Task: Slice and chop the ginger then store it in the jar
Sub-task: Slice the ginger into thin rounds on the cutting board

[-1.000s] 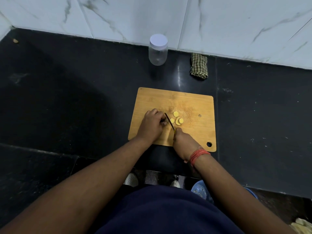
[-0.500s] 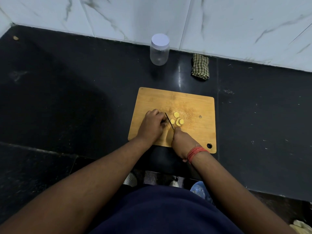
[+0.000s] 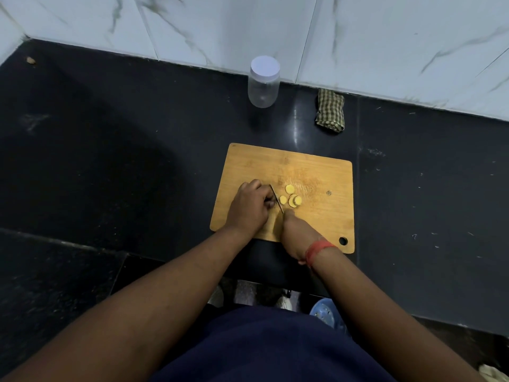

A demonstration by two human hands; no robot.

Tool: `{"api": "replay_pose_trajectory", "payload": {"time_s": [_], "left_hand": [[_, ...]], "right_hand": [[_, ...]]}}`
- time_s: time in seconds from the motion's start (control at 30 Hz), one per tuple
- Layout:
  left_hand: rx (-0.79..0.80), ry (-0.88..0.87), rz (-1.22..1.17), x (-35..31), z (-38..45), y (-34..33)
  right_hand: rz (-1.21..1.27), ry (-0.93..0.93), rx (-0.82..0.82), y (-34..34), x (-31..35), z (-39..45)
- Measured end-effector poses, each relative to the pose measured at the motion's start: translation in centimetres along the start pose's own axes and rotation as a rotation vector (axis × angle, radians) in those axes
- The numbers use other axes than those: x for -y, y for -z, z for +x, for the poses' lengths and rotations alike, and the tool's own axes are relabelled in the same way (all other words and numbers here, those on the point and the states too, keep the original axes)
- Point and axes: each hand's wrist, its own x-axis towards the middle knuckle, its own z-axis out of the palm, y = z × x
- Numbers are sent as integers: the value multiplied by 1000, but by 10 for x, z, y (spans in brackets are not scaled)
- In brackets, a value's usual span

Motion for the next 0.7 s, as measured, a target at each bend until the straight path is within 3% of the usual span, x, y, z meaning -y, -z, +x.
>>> {"api": "replay_pose_trajectory", "payload": {"time_s": [0.33,0.47,0.7], "left_hand": [[0,12,-5,1,0,-2],[21,9,-32,3,0,0],[-3,38,-66,3,-1,0]], "right_hand": [[46,6,10,-16,-38,-29],[72,-17,-61,-7,-43,-26],[136,-25,-37,2,-22,-24]]}}
